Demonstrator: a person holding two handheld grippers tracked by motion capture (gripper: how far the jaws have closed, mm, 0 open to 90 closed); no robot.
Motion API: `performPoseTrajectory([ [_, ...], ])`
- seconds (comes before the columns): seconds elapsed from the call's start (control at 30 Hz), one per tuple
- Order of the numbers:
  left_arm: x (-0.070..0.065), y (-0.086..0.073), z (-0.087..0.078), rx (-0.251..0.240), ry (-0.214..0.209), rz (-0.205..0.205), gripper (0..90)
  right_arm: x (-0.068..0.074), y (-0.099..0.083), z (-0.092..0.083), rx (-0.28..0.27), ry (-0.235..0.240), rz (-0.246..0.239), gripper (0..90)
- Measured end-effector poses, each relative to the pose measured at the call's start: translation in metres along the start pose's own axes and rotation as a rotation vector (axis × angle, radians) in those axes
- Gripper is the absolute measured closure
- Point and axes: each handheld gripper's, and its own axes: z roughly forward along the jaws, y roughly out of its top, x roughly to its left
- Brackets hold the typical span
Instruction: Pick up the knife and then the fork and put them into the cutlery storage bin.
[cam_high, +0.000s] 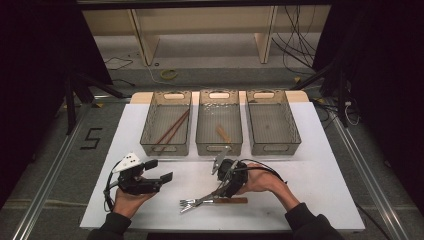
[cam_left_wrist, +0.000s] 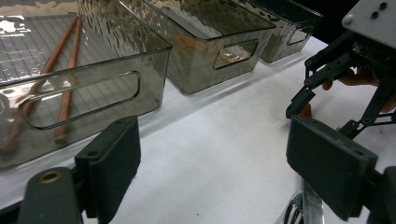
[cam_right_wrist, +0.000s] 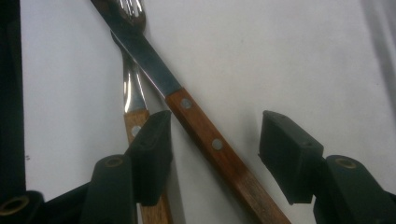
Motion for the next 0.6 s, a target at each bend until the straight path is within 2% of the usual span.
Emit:
performPoseTrajectory([
  [0.23, 0.000, 0.000, 0.000, 0.003, -0.001, 0.002, 17.5, 0.000, -0.001, 0.004, 0.037, -0.003, -0.026, 48.1],
  [0.37, 0.000, 0.000, 0.000, 0.004, 0.000, 0.003, 17.5, 0.004, 0.000, 0.007, 0.051, -0.032, -0.046, 51.5],
  [0.47, 0.000, 0.000, 0.000, 0.002, 0.001, 0.001, 17.5, 0.006, 0.001, 0.006, 0.062, -0.036, -0.042, 55.5],
  [0.6, 0.000, 0.000, 0.000, 0.004, 0.001, 0.003, 17.5, 0.009, 0.001, 0.007, 0.063, -0.052, -0.068, 58.4],
])
